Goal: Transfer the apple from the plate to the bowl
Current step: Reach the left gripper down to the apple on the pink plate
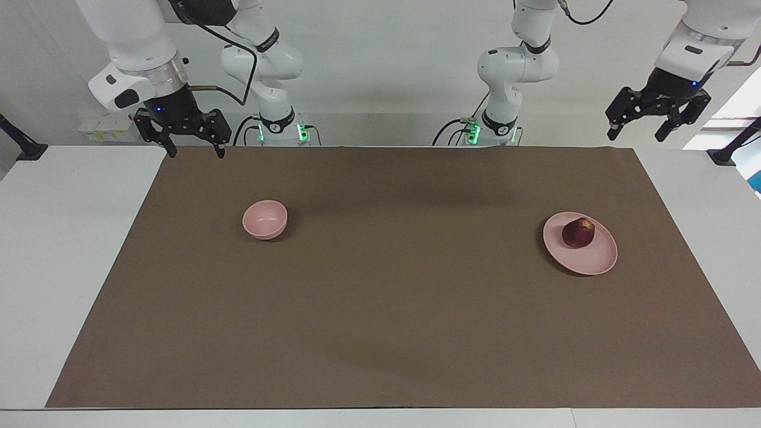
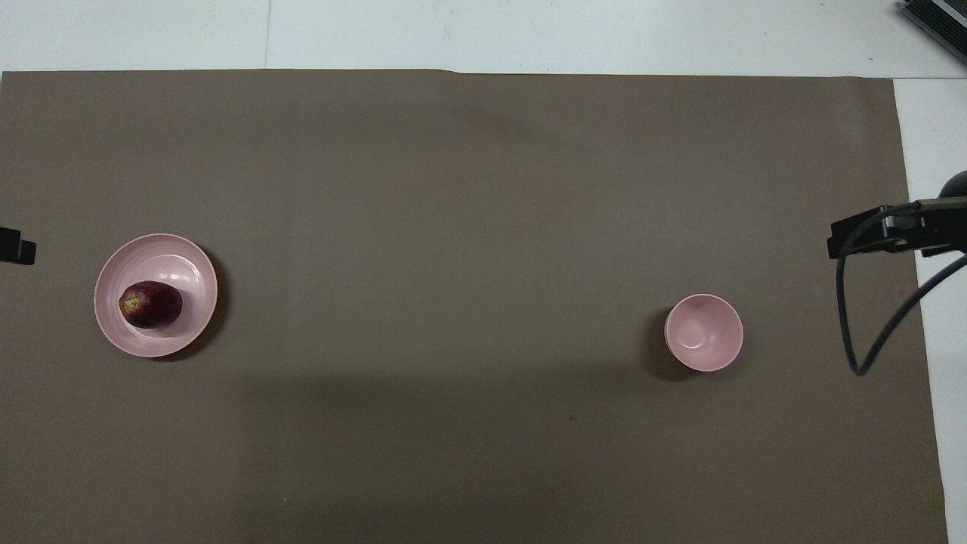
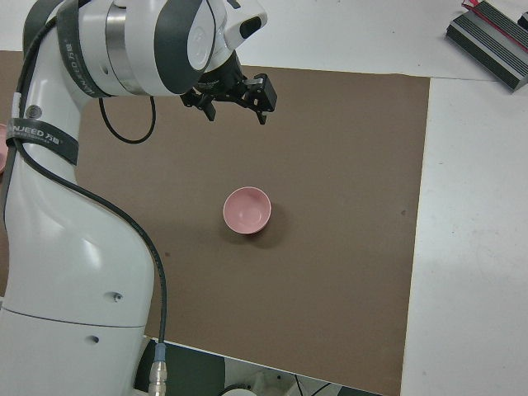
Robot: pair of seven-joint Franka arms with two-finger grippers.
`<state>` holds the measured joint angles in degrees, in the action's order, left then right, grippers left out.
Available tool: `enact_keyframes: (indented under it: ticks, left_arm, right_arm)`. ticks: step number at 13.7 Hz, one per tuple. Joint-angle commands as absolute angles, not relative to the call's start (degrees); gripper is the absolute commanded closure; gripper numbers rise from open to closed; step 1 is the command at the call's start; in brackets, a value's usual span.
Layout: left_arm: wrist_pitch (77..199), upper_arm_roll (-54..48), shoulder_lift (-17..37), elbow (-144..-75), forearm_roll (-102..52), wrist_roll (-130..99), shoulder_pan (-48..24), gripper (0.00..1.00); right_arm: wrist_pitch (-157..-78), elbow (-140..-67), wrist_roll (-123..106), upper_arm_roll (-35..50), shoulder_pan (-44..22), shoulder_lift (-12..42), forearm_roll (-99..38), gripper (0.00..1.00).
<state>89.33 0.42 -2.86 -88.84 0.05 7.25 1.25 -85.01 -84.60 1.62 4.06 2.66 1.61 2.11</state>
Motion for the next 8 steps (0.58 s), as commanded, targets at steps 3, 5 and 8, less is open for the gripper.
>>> enact_keyframes:
  ticks: [3,5,8]
  left_arm:
    - [103.0,0.3,-4.8,-105.0,0.3,8.6,4.0,0.0]
    - [110.4,0.3,-4.9,-110.5,0.3,8.6,6.4,0.0]
    - [117.6,0.3,-4.6,-117.6,0.3,8.8,6.4,0.0]
  right_arm:
    - [-84.7,-85.6,0.2,4.3,3.5,0.5,1.1,0.0]
    - [-84.7,-85.6,0.2,4.3,3.5,0.5,1.1,0.0]
    - [-84.7,-85.6,0.2,4.3,3.5,0.5,1.1,0.0]
